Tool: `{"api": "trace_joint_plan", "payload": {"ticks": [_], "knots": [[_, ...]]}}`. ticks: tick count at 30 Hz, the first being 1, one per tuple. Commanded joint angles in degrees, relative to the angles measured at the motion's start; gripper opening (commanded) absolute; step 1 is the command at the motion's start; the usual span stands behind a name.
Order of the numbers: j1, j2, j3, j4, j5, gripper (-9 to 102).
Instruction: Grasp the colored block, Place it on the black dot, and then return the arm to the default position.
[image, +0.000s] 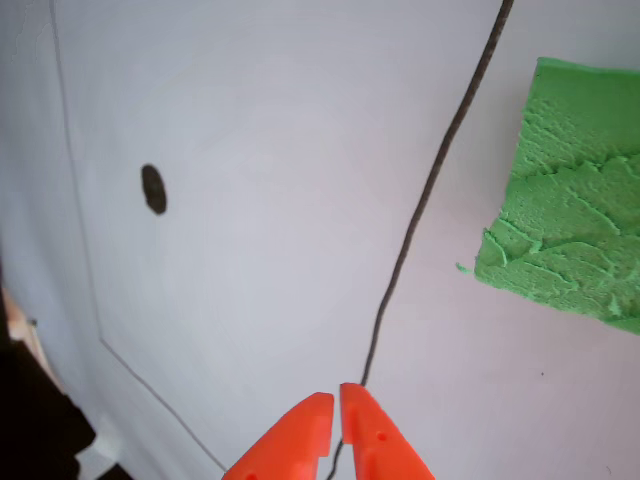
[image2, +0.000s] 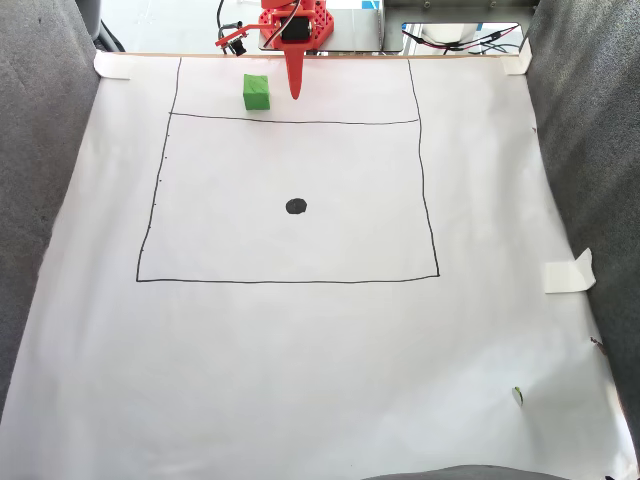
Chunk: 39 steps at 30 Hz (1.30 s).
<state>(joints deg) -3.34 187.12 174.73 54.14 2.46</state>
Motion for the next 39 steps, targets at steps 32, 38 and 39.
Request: {"api": "trace_joint_plan", "payload": {"ticks": [32, 38, 39], "knots": [[0.44, -5.01, -7.38, 1.32, 2.29, 0], [0.26, -19.42, -16.52, 2.02, 4.39, 0], [0.53, -22.24, -18.63, 2.46, 5.1, 0]]}}
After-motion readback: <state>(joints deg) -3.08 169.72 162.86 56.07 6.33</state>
